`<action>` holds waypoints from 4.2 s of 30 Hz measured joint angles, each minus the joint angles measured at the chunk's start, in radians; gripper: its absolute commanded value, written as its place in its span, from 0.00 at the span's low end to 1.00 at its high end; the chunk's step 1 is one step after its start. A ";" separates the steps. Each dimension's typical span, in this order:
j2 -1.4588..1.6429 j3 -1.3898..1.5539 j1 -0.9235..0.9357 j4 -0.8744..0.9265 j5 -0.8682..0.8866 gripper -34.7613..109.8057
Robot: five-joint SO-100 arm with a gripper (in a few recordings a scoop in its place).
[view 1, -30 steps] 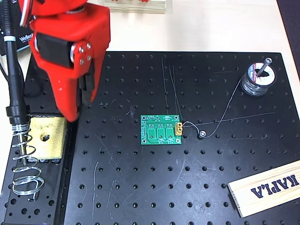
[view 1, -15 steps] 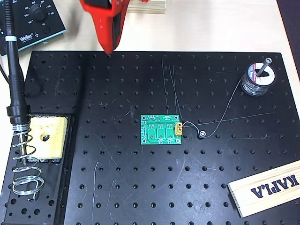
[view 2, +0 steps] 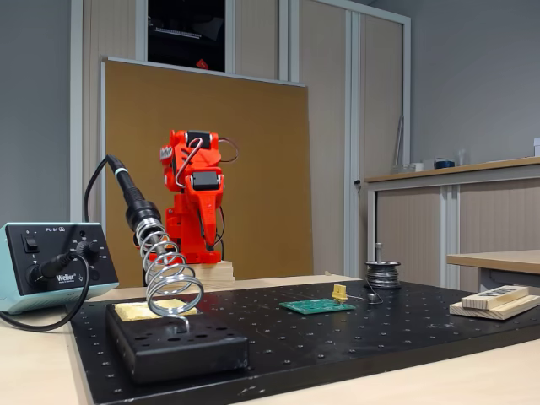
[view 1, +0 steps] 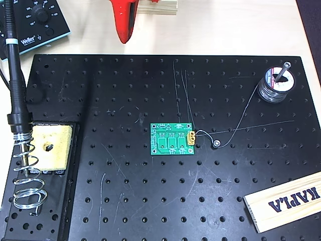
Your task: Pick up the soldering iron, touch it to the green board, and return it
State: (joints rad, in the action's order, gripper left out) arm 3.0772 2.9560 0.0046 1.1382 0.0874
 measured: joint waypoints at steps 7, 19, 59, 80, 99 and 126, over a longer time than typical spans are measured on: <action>0.213 0.095 -0.002 0.109 0.008 0.24; 0.233 0.117 -0.002 0.048 0.011 0.24; 0.236 0.133 -0.002 0.097 -0.080 0.24; 0.236 0.133 -0.002 0.097 -0.080 0.24; 0.236 0.133 -0.002 0.097 -0.080 0.24; 0.236 0.133 -0.002 0.097 -0.080 0.24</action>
State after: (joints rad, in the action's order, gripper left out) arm 3.3134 3.0894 0.0031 1.2349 0.0077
